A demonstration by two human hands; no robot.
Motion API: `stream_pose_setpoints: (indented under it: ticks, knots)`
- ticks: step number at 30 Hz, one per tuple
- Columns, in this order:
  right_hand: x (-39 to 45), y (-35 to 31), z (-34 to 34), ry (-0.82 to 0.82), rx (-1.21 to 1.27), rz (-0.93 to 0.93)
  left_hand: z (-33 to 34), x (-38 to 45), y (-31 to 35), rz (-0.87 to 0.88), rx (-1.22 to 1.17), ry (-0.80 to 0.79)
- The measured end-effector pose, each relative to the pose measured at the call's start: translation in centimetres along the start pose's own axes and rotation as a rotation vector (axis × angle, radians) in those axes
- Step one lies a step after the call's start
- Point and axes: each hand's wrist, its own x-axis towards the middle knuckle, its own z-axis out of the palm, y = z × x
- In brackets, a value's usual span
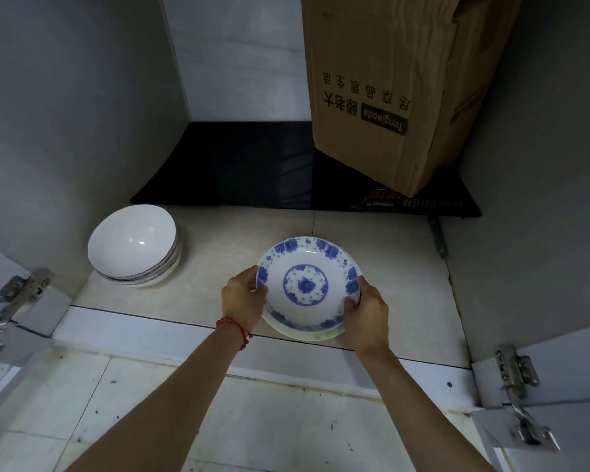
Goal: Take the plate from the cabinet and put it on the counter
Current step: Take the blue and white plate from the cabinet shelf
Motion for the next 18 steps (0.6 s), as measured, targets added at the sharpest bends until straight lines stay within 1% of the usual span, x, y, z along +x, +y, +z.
stream_pose_setpoints:
  ticks: [2,6,9,18]
  knots:
    - [0.1,-0.1,0.1,0.012,0.011,0.015,0.0,0.0,0.0,-0.013,-0.01,-0.003]
    - [0.2,-0.7,-0.2,0.037,0.049,-0.017,-0.1,0.1,-0.1,-0.051,-0.052,0.009]
    - [-0.2,-1.0,-0.5,0.04,0.091,-0.025,-0.2,-0.2,-0.1,-0.045,-0.082,0.011]
    - [-1.0,-1.7,-1.3,0.065,0.113,-0.073,-0.9,-1.3,0.2,-0.05,-0.158,0.037]
